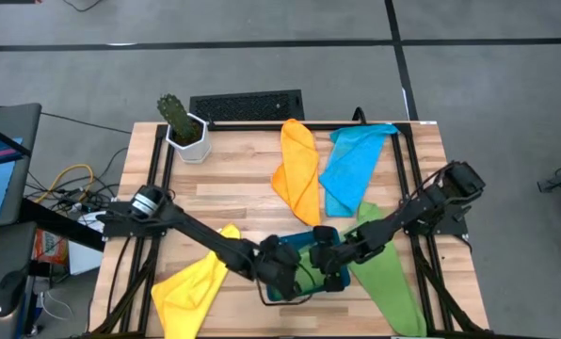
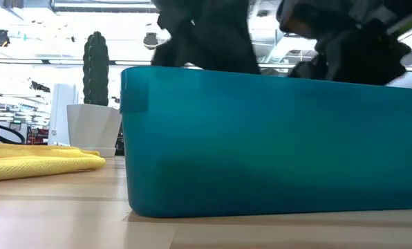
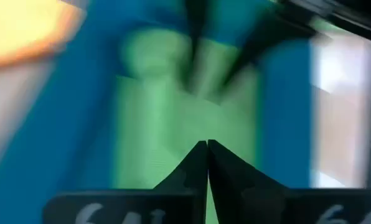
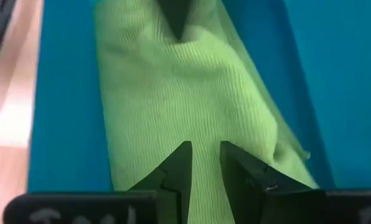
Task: Fold microfiber towels
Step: Put the folded green microfiber towel into the blue bin
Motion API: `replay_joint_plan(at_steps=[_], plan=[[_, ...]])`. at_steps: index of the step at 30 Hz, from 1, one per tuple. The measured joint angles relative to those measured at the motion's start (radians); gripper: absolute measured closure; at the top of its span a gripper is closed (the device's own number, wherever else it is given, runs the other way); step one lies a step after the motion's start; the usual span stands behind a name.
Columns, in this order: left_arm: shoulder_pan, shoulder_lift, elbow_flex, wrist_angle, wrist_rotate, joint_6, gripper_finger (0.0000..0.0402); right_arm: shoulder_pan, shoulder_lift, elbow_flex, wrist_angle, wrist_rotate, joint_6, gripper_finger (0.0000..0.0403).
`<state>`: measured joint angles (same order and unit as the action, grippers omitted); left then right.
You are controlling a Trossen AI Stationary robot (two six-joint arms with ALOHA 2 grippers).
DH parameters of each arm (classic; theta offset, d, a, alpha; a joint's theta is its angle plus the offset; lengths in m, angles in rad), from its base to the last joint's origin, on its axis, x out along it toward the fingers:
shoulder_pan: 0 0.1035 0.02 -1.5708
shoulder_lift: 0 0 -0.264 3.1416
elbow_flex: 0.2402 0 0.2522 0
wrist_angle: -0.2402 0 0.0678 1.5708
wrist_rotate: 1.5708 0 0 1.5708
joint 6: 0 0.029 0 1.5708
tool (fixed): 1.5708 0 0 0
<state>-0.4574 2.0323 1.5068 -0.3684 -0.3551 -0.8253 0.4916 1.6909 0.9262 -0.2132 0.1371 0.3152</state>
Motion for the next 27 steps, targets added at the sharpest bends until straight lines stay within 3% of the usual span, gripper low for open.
replay_joint_plan(at_steps=[3,11,21,27], plan=[[0.006,0.000,-0.033,0.051,0.058,0.001,0.0401,0.000,0.021,-0.018,0.019,0.002,0.016,0.0296],[0.012,-0.001,-0.039,-0.154,0.089,-0.053,0.0401,-0.005,0.073,-0.019,0.018,0.022,0.021,0.0296],[0.014,0.020,-0.037,-0.295,0.059,-0.091,0.0401,-0.016,0.091,-0.018,0.013,0.012,0.063,0.0296],[0.014,-0.028,-0.034,-0.377,0.032,-0.127,0.0401,-0.015,0.011,-0.017,0.011,0.039,0.037,0.0296]])
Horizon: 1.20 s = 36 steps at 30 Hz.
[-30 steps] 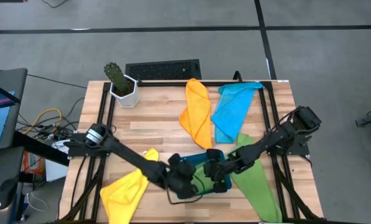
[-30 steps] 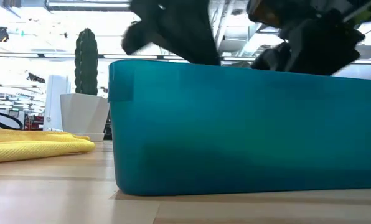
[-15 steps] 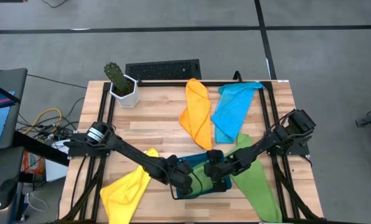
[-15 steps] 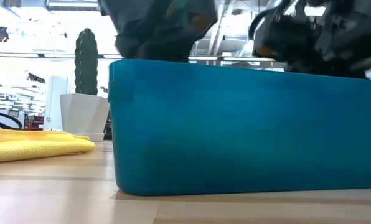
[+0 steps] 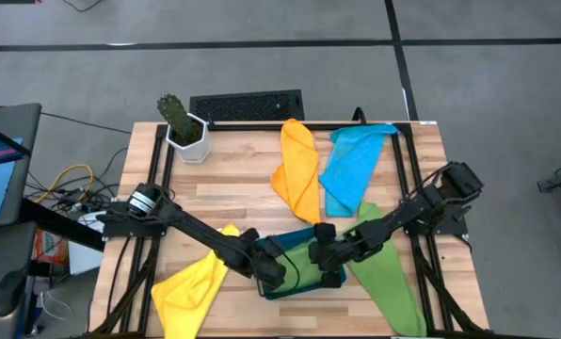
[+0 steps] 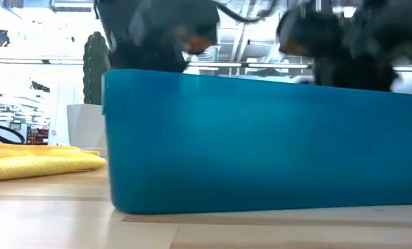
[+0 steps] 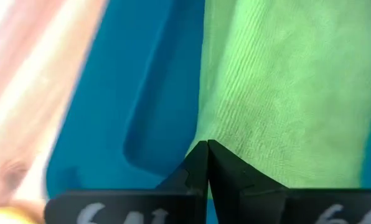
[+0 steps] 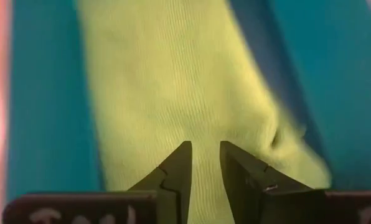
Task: Fold microfiber towels
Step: Put the folded green microfiber towel into the blue bin, then fold the orange microfiber towel
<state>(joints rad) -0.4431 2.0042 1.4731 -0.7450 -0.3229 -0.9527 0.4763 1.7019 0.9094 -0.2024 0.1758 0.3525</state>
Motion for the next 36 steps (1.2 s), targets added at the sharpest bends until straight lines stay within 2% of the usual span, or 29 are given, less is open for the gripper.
replay_joint_plan(at_steps=[4,7,11,17,23,26,32,36], plan=[[-0.012,-0.074,0.005,-0.022,-0.101,-0.051,0.0401,0.000,-0.062,0.002,0.005,0.076,-0.022,0.0296],[-0.023,-0.089,0.006,0.073,-0.184,-0.054,0.0401,-0.010,-0.061,0.001,0.016,0.094,-0.045,0.0296],[-0.018,-0.036,0.007,0.278,-0.106,0.053,0.0401,-0.023,-0.007,0.002,0.009,0.091,-0.059,0.0296],[0.018,0.083,0.001,0.224,-0.015,0.009,0.0401,-0.027,0.076,0.001,0.003,0.066,-0.064,0.0296],[0.025,0.104,0.007,0.158,-0.015,-0.001,0.0401,-0.013,0.078,0.004,0.001,0.047,-0.025,0.0296],[0.026,0.084,0.001,0.141,0.008,0.013,0.0401,-0.003,0.019,0.000,-0.014,0.077,-0.009,0.0296],[0.024,0.010,0.001,0.086,-0.011,0.104,0.0401,-0.024,-0.160,0.001,-0.082,0.171,-0.009,0.0296],[0.022,-0.066,0.000,0.066,-0.097,0.115,0.0401,-0.051,-0.236,0.001,-0.108,0.177,-0.018,0.0295]])
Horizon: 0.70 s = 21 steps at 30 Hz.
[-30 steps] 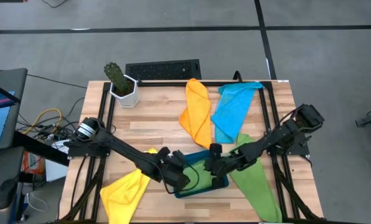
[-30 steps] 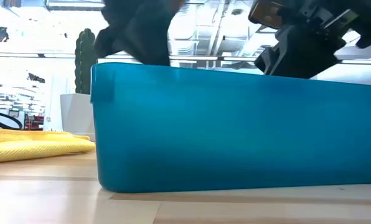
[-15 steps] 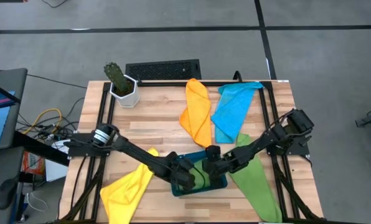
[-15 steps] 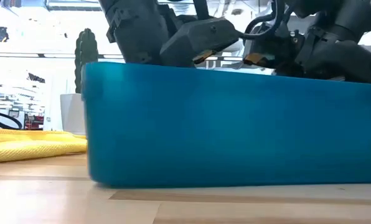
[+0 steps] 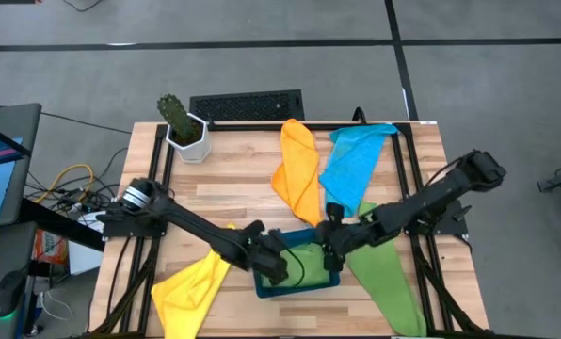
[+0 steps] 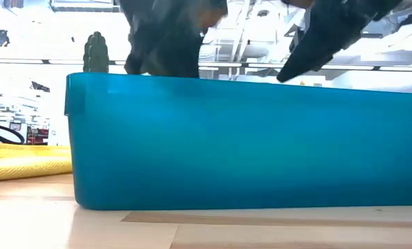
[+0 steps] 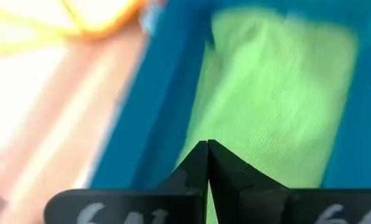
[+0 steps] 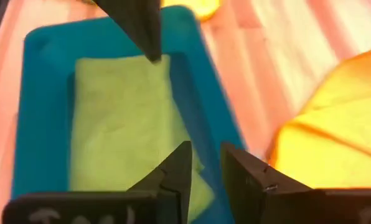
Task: Fold microfiber towels
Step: Fold the orange microfiber towel
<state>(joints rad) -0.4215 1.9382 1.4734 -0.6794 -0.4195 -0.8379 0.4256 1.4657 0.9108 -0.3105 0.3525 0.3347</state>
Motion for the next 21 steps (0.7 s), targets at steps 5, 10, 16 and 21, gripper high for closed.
replay_joint_plan(at_steps=[5,10,16,21], plan=[[0.005,-0.159,0.001,-0.100,-0.200,-0.055,0.0401,-0.108,-0.067,0.001,-0.060,0.038,-0.023,0.0279],[0.096,-0.293,0.003,-0.205,-0.224,0.080,0.0369,-0.235,-0.115,0.041,-0.128,0.008,-0.085,0.0232],[0.316,-0.311,-0.062,-0.143,-0.115,0.357,0.0283,-0.377,-0.120,0.047,-0.159,-0.011,-0.098,0.0185],[0.573,-0.340,-0.299,0.180,0.173,0.463,0.0222,-0.511,-0.120,0.047,-0.184,-0.014,-0.045,0.0180]])
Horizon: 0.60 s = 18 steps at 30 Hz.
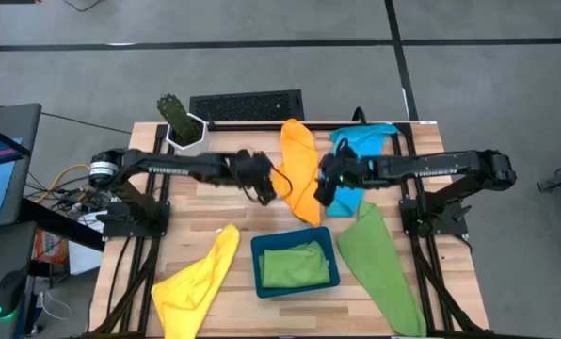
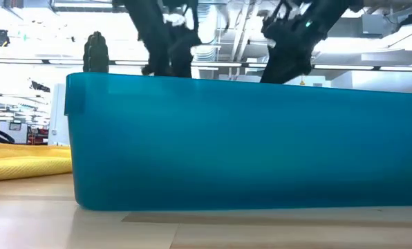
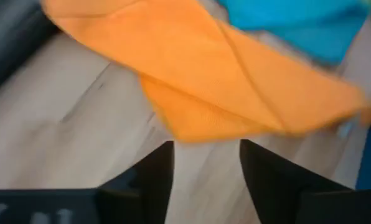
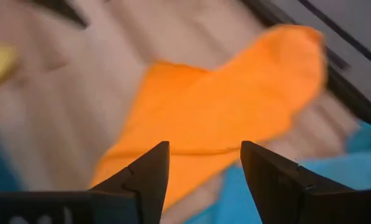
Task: Fold microfiber towels
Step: Fold the orange microfiber towel
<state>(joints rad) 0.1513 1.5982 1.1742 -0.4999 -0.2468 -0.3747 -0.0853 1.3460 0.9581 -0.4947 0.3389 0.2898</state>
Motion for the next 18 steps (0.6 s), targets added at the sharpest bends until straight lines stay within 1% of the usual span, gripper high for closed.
replay_joint_plan(at_steps=[2,5,8,10,12,14,16,18], plan=[[0.106,-0.026,-0.094,0.135,0.109,0.000,0.0208,-0.066,0.000,0.000,-0.001,0.000,0.003,0.0184],[0.244,-0.038,-0.187,0.274,0.183,-0.016,0.0196,-0.161,0.031,0.003,0.009,-0.002,-0.005,0.0191],[0.340,-0.028,-0.213,0.357,0.289,-0.016,0.0194,-0.266,0.069,0.001,0.005,-0.074,-0.009,0.0195],[0.367,-0.005,-0.204,0.363,0.362,0.010,0.0194,-0.333,0.101,0.002,0.000,-0.149,-0.009,0.0195],[0.367,0.012,-0.197,0.348,0.379,0.029,0.0193,-0.382,0.135,0.001,0.005,-0.214,-0.009,0.0194],[0.350,0.024,-0.183,0.333,0.368,0.054,0.0193,-0.416,0.156,0.000,0.006,-0.259,-0.024,0.0193],[0.324,0.040,-0.163,0.310,0.327,0.094,0.0193,-0.431,0.176,0.001,0.020,-0.270,-0.059,0.0193],[0.294,0.061,-0.156,0.287,0.291,0.094,0.0193,-0.439,0.184,-0.002,0.019,-0.273,-0.089,0.0193]])
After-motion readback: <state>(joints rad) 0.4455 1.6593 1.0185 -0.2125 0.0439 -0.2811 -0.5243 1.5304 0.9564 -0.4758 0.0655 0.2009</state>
